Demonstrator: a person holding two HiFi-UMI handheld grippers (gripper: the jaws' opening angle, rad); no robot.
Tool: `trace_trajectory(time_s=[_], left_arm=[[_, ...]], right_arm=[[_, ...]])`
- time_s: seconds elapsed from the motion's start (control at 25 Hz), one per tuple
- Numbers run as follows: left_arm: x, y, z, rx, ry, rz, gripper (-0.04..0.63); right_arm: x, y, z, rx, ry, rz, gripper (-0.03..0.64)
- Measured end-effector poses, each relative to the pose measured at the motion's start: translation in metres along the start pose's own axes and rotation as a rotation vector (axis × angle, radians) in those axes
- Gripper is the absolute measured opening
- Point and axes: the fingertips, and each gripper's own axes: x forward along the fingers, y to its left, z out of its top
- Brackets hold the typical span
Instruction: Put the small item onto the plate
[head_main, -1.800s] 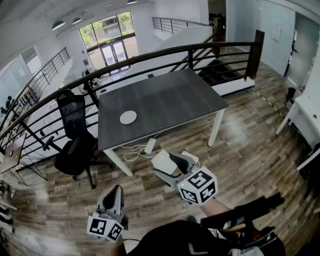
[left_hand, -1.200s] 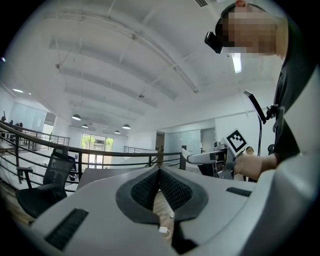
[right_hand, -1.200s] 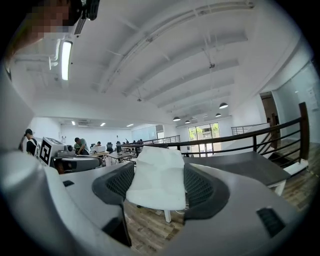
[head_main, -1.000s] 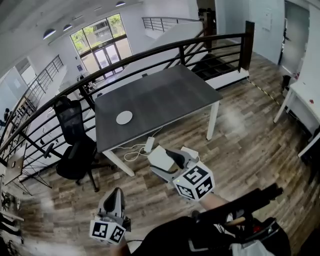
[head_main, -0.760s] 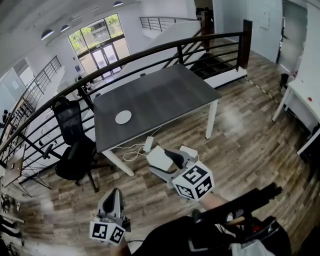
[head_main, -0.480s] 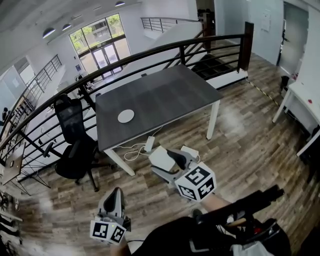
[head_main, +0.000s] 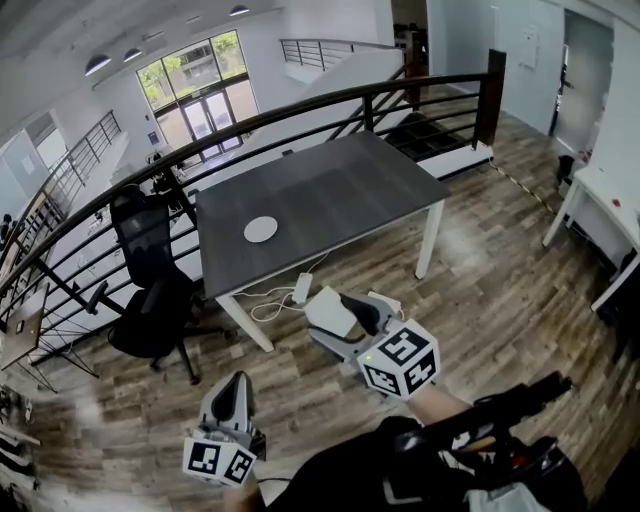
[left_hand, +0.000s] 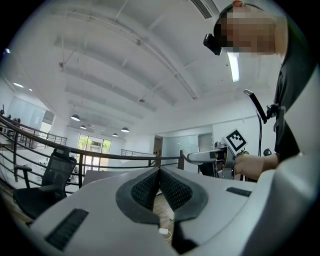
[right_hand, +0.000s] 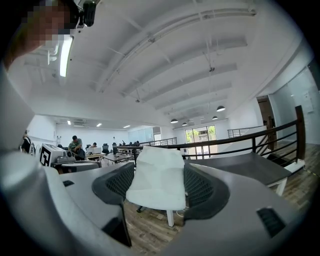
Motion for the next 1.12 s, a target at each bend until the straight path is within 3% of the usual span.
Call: trace_trajectory(time_s=[0.48,1.12], left_arm=[[0.003,0.021,0.004,0.000,0.002,0.036,0.005],[0.123,0.056,0.021,0.039,0.012,0.143,0.005]], right_arm=[[0.019,-0.013,0.014,0.008,-0.015,0.001,0.319],[0.100,-0.118,0.041,-0.007,-0.024,0.119,0.319]])
